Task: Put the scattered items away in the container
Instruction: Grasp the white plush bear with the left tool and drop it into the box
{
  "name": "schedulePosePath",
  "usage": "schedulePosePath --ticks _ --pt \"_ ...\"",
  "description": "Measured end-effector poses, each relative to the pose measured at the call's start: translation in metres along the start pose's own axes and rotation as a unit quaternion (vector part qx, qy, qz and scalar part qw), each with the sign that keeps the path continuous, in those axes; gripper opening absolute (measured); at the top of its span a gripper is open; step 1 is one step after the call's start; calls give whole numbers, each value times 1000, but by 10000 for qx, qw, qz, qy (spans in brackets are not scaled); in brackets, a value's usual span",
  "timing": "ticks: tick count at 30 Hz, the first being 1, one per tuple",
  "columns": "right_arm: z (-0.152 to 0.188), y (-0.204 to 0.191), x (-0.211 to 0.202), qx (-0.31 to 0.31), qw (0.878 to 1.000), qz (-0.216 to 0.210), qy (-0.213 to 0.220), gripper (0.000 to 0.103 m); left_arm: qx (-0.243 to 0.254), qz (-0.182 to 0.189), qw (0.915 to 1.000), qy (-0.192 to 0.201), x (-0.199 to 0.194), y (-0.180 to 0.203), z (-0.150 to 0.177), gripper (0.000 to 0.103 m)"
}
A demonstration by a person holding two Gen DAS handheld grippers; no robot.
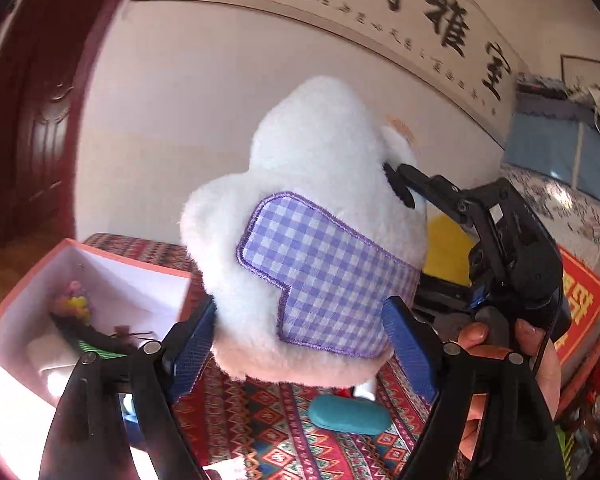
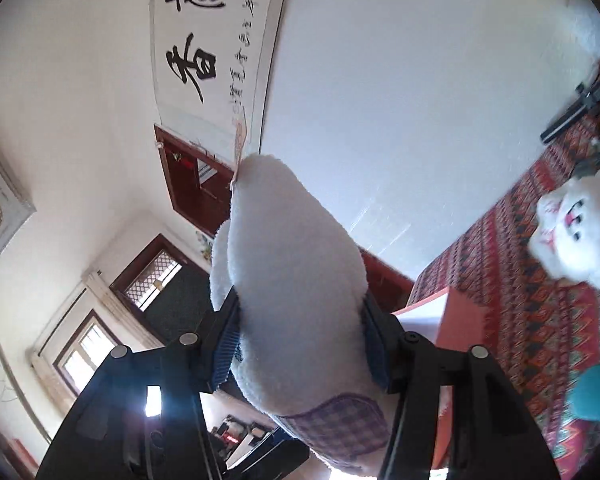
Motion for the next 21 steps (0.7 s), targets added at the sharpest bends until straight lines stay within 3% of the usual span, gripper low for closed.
schedulePosePath --ticks 1,2,3,4,5,7,9,11,15,21 --pt "17 -2 24 152 9997 10 -202 69 -144 -260 9995 109 -8 -28 -8 86" --pt "32 -2 45 224 9990 28 -381 92 -236 -629 9976 192 -13 -58 -14 87" --pt "46 -1 65 186 9986 111 -493 99 -265 -1152 9928 212 -16 -90 -15 89" --pt "57 5 81 62 9978 341 -568 102 -265 -1908 9812 132 -22 -127 -14 89" --pt "66 12 92 -51 9961 605 -639 102 -300 -2711 9621 -34 -30 -164 -10 89" --pt "76 23 98 -133 9943 753 -744 102 -625 -3708 9261 -318 -46 -225 1 89" --pt "76 31 88 -381 9934 823 -698 102 -1176 -3938 9109 -372 -61 -264 7 89" --pt "65 42 72 -741 9898 1098 -521 102 -1485 -4040 9021 -294 -72 -279 8 89" --pt "30 63 34 -954 9842 1486 -165 102 -1228 -4059 9055 -130 -72 -267 3 89" --pt "-34 77 -41 -1193 9711 2005 507 102 -836 -3439 9349 -261 -31 -210 10 89"
Point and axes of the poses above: each gripper's, at about its wrist camera, not at the fingertips, and x roughly the way its jaws point, y to its right, z to its underside, the point moved 6 cm from there along x, roughly the way its jaws point, and after that the axes turned 15 degrees about y, right-handed, at the moved point
